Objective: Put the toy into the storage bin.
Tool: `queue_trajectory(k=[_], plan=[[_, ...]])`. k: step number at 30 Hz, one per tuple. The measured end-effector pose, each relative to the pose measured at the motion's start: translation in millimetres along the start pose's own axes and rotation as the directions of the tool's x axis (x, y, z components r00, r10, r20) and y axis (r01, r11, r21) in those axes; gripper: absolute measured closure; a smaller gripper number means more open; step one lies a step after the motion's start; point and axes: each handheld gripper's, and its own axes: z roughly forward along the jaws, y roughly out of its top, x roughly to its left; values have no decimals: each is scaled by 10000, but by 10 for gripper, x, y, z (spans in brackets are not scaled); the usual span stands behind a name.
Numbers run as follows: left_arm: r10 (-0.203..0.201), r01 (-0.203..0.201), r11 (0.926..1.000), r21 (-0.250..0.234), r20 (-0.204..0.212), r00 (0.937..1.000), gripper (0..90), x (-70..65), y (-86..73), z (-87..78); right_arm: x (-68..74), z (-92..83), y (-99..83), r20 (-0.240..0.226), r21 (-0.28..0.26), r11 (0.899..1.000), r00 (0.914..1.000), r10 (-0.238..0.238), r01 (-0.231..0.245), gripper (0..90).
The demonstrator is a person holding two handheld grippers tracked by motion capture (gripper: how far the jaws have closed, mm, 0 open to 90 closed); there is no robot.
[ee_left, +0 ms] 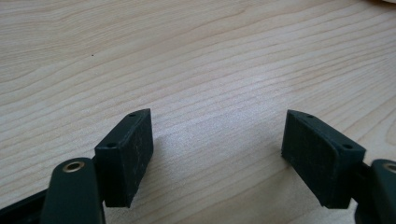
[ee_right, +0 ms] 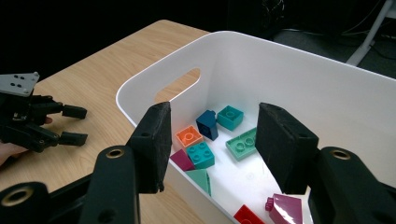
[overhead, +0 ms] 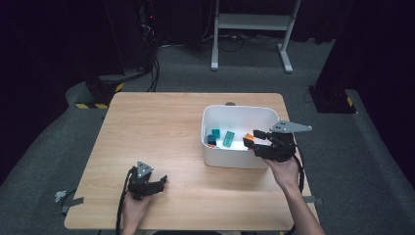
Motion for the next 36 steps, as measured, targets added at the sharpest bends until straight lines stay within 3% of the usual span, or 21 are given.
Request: queue_trajectory(k=[36], plan=[[2, -2, 10000, 1, -2, 10000, 251, 0, 0, 0, 117, -143, -342, -224, -231, 9996, 9996, 180, -186, 461]])
